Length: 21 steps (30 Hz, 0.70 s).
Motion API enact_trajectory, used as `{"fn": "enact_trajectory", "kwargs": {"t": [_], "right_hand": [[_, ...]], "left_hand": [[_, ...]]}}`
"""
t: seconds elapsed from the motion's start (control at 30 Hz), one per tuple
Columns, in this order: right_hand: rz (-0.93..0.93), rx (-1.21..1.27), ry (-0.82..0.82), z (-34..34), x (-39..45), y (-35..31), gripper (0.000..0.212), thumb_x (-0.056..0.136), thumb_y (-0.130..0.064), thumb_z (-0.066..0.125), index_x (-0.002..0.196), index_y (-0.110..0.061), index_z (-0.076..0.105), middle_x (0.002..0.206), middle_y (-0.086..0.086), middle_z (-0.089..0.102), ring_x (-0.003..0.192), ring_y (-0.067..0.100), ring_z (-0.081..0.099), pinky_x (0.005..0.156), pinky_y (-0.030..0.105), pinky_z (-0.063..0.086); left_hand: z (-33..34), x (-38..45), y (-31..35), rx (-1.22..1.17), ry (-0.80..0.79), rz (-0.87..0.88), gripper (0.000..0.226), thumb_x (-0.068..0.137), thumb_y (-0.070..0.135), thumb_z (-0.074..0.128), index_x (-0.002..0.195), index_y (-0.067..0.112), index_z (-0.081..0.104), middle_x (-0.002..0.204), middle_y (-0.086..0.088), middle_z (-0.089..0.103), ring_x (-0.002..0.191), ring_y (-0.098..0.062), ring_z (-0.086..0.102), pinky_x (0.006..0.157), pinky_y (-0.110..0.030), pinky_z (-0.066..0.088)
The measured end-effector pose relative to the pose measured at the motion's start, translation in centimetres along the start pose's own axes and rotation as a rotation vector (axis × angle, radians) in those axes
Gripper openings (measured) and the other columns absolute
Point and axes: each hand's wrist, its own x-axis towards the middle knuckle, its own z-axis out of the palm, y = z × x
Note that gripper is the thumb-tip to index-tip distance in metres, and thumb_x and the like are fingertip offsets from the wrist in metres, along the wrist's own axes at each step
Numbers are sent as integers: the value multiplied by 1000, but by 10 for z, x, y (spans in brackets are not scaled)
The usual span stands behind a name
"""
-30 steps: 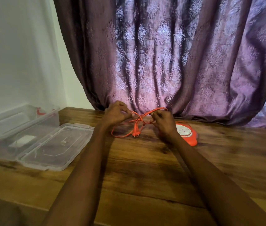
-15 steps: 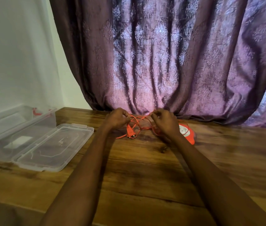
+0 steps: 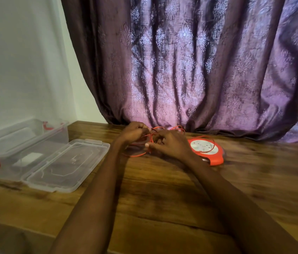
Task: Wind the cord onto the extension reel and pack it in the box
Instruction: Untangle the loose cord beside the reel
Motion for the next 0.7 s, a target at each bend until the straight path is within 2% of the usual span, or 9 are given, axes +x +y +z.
{"fn": "enact_trajectory", "kwargs": {"t": [0.03,0.13,0.23,0.3,0.37,0.43,0.5,0.6,0.7], "right_hand": [[-3,-38,-8,3,-1,-3,49,80,-74,52,91,-29,69,86,-3,73,83,20,68,70,36,50],[45,-27,-40,8,0,-2,34,93,-53,54,102,-25,71,95,7,75,94,30,69,74,38,51],[138,47,-37,7,1,6,29,98,-42,53,101,-22,73,93,8,76,94,30,69,77,40,52],[163,42,0,7,-2,9,26,98,-40,53,111,-29,72,97,6,76,96,28,68,78,38,53],[149,42,31,8,-6,9,32,96,-35,53,124,-41,66,104,3,75,99,26,68,76,36,53],[100,-15,37,9,-9,9,38,92,-30,52,125,-44,65,107,3,74,100,26,67,76,35,52],[52,-99,25,11,-10,10,36,90,-31,54,121,-42,68,105,3,74,101,27,66,77,35,50],[49,-50,34,11,-9,9,32,89,-46,55,117,-36,68,108,0,71,102,26,65,79,37,50],[55,103,87,12,-6,6,28,92,-42,59,118,-29,60,119,-3,65,105,23,63,85,39,48]], "left_hand": [[0,0,-1,-14,2,0,22,92,7,62,71,14,66,71,-4,63,68,-12,53,66,-27,42],[-1,3,-2,22,25,26,16,91,6,63,76,8,69,76,-7,65,74,-13,56,73,-28,45],[-9,8,-4,174,82,43,23,87,15,68,65,20,68,73,3,67,76,-10,58,78,-30,46],[-12,9,-4,152,61,26,19,85,14,67,67,20,68,73,4,69,75,-9,60,80,-32,50],[-12,6,-2,130,52,0,11,79,18,66,69,18,68,69,2,69,69,-12,60,75,-33,49],[-13,3,2,133,57,-25,14,70,22,63,68,10,70,63,-1,66,63,-16,58,69,-33,47],[-14,3,3,111,71,-48,15,70,15,62,64,4,70,56,-2,64,56,-16,58,64,-32,48],[-14,2,2,52,70,-102,20,78,5,62,61,12,68,46,3,62,43,-8,55,48,-20,43],[-13,1,2,37,22,-119,21,80,7,60,63,15,70,56,-2,65,49,-13,56,48,-20,42]]}}
